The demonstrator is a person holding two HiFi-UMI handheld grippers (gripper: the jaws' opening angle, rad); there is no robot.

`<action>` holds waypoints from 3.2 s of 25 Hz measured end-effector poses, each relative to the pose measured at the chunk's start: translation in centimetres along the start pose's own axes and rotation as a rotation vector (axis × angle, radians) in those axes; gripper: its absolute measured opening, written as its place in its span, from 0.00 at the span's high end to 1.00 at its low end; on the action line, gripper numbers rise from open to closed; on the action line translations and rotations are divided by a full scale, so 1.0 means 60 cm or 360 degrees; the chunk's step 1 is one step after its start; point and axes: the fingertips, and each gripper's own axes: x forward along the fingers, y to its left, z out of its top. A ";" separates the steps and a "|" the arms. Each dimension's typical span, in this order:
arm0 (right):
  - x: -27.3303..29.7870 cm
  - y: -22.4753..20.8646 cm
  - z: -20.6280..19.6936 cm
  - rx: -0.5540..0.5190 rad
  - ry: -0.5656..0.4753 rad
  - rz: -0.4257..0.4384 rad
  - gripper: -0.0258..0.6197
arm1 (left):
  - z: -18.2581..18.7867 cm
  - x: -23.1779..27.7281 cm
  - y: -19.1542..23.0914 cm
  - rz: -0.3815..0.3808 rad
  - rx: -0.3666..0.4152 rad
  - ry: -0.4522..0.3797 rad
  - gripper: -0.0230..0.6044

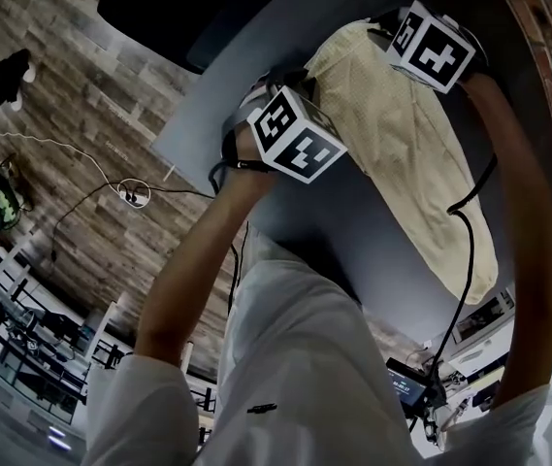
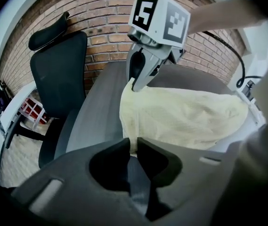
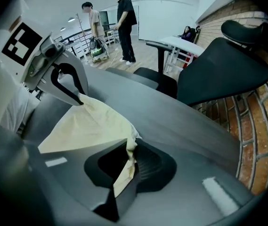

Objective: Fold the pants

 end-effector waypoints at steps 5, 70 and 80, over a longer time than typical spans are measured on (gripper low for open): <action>-0.051 0.012 -0.004 -0.0038 -0.0140 -0.0115 0.89 | 0.023 -0.029 -0.018 0.0057 0.0029 -0.0051 0.90; -0.076 0.177 -0.225 -0.0751 0.0307 0.0201 0.61 | 0.020 0.010 -0.280 -0.0473 -0.0132 0.0119 0.57; -0.036 0.191 -0.246 -0.0937 0.0495 0.0394 0.74 | 0.006 0.025 -0.305 -0.0509 0.0018 0.0124 0.77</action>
